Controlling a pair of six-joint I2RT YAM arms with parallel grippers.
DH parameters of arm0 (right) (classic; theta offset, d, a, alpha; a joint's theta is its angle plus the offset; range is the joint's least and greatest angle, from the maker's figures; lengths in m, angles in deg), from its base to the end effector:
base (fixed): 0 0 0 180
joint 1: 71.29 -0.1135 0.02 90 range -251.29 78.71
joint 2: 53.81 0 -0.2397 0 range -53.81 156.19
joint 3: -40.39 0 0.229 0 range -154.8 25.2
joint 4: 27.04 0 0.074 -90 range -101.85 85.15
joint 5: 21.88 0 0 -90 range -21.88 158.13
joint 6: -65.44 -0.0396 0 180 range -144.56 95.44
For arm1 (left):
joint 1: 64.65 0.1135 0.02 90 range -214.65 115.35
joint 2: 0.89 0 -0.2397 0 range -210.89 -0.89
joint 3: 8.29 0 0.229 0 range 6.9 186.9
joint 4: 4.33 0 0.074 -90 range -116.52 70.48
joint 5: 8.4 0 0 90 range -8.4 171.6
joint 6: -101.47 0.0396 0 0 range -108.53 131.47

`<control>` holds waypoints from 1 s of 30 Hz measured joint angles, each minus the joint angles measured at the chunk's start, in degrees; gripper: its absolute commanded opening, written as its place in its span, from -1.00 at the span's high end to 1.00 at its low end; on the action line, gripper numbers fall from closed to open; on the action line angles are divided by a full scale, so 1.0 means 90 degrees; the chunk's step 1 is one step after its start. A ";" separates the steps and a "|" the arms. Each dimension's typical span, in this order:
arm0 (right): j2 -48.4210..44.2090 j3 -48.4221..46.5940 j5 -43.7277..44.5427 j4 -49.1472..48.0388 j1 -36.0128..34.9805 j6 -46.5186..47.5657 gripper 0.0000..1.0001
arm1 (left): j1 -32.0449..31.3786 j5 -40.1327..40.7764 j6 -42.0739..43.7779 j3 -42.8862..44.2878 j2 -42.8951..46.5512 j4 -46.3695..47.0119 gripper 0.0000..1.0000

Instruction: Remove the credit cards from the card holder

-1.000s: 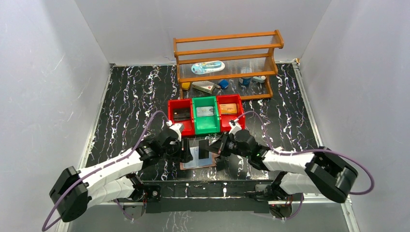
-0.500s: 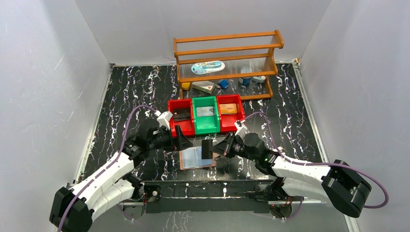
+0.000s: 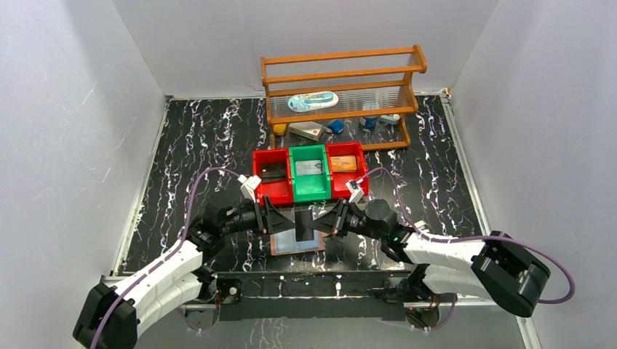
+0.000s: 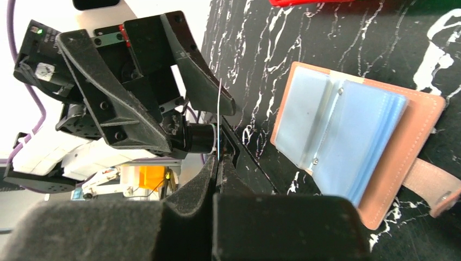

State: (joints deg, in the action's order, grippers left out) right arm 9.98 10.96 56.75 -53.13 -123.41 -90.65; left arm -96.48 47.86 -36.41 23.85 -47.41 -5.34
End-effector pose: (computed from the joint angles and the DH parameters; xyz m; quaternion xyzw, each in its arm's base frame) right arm 0.1257 0.1744 0.1831 0.0272 0.7548 0.5971 0.2700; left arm 0.1413 -0.1136 0.2022 0.0679 0.7783 -0.5489 0.2973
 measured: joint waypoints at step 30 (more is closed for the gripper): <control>0.0546 0.0410 -0.0583 -0.2494 0.0000 -0.0833 0.98 | 0.0002 -0.1309 -0.1525 -0.0291 -0.0806 0.3067 0.47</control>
State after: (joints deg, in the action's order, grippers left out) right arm 14.89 14.65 51.50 -75.57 -123.41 -98.14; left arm -96.46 36.08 -50.14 21.23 -54.67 22.26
